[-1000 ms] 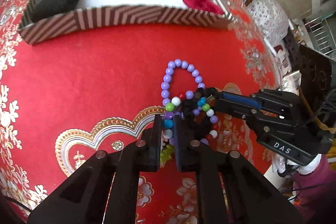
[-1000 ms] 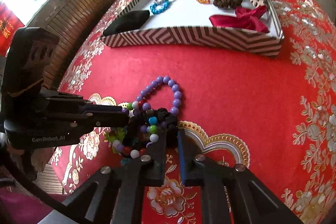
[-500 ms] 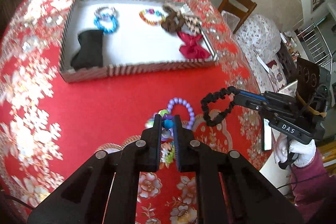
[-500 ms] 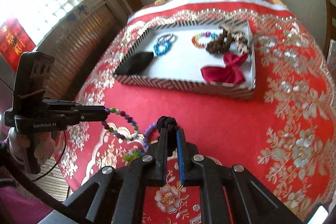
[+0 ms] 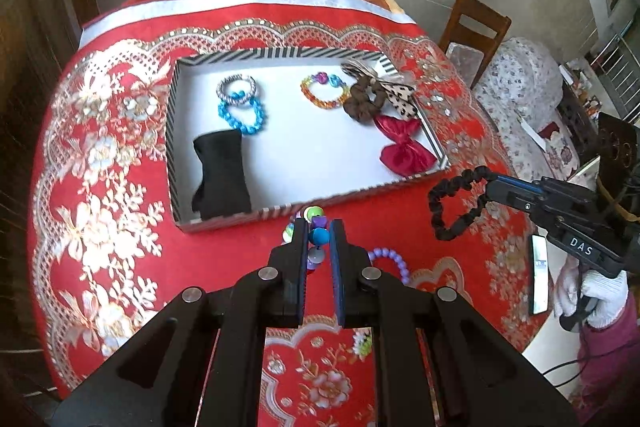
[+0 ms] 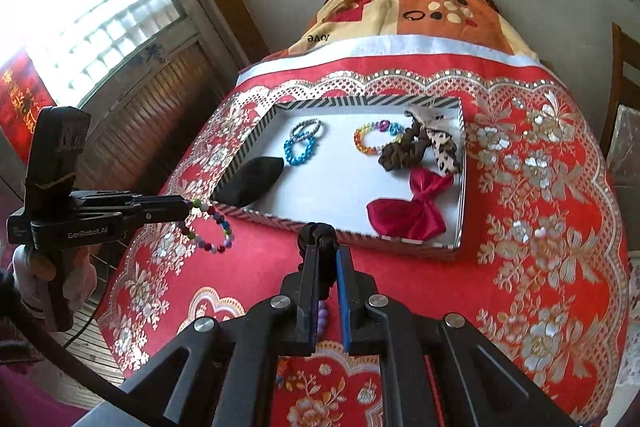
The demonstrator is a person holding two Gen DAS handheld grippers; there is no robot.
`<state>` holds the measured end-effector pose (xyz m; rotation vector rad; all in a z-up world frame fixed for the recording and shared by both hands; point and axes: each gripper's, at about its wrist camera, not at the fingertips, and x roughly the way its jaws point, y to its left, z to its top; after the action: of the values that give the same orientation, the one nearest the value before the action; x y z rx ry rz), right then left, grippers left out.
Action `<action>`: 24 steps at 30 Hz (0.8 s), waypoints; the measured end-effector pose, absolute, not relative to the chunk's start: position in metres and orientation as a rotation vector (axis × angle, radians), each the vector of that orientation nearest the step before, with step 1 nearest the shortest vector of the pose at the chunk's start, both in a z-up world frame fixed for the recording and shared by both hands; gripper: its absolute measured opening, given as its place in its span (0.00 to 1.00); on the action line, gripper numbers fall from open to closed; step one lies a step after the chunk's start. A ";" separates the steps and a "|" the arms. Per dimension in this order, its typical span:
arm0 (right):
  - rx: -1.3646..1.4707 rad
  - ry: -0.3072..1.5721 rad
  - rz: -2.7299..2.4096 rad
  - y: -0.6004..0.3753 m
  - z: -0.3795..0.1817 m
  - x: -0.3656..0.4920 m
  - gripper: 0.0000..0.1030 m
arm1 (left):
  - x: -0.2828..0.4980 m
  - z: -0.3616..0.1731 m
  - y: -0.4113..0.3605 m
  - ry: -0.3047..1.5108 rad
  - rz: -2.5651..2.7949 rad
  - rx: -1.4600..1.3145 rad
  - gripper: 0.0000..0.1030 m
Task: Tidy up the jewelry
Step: 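Carry the bead bracelet into the box with the left tool while the right carries the scrunchie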
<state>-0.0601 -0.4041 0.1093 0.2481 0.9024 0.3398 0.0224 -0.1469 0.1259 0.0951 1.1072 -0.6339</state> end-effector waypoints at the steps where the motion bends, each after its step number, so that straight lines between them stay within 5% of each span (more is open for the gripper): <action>1: 0.246 0.900 0.338 -0.404 0.110 -0.057 0.07 | 0.027 0.126 -0.149 1.102 -0.628 0.102 0.09; 24: 0.251 0.886 0.320 -0.400 0.108 0.013 0.07 | 0.106 0.119 -0.203 1.083 -0.608 0.122 0.09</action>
<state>0.0133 -0.3996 0.1084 0.2512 0.8858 0.3201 0.1057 -0.2025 0.1193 0.1218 1.0830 -0.6080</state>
